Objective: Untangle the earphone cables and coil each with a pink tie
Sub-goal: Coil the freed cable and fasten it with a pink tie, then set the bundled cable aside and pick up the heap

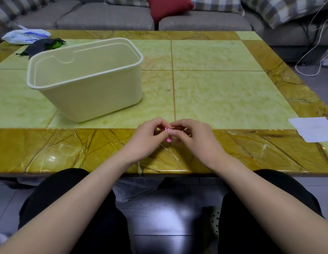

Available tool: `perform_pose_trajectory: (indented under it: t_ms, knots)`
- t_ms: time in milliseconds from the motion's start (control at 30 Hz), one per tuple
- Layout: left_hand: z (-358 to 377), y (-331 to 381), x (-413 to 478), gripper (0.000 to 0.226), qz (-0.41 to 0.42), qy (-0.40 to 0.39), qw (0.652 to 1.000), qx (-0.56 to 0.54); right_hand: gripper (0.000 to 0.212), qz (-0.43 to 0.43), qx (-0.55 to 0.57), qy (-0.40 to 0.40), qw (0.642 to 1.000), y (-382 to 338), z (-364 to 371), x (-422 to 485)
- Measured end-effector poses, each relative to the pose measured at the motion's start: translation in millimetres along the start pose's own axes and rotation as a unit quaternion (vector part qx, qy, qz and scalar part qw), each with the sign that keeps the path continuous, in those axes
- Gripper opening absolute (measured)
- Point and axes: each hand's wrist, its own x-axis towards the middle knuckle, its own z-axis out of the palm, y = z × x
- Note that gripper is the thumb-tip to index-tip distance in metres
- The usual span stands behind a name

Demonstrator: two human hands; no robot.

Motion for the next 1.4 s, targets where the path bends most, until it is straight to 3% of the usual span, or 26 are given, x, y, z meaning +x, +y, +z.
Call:
perform_pose_trajectory:
  t_ms: [200,567,633,767,800,867,1033,1400]
  knots:
    - [-7.0,2.9,-0.6,0.006,0.032,0.001,0.999,-0.004,0.003,0.043,0.126,0.017,0.991,-5.7,-13.7,5.3]
    - [-6.0,7.9,-0.1,0.012,0.009,0.013,0.999,-0.051,0.013,0.056,0.196,0.050,0.978,-3.6,-16.1,9.7]
    - [-5.9,7.0,0.1,0.010,0.005,0.006,0.999,-0.047,0.010,0.058,0.180,0.052,0.981,-2.5,-15.3,9.0]
    - [-7.8,-3.7,0.7,0.003,0.029,-0.002,0.999,0.036,0.004,-0.001,0.000,0.007,1.000,1.9,-13.0,4.4]
    - [-8.1,-6.1,1.1,0.004,0.043,-0.001,0.997,0.067,0.012,-0.004,-0.016,-0.017,1.000,2.4,-12.2,2.8]
    - [-7.6,-6.7,0.7,0.012,0.061,0.001,0.993,0.105,0.025,-0.013,-0.017,-0.059,0.998,3.4,-10.7,0.1]
    - [-6.3,2.9,-4.3,0.018,0.070,0.004,0.991,0.115,0.019,-0.017,-0.014,-0.112,0.993,3.6,-9.4,0.7]
    - [-6.9,0.6,-1.0,0.012,0.027,0.001,0.994,0.102,0.020,0.029,0.024,-0.077,0.996,3.4,-10.0,5.0]
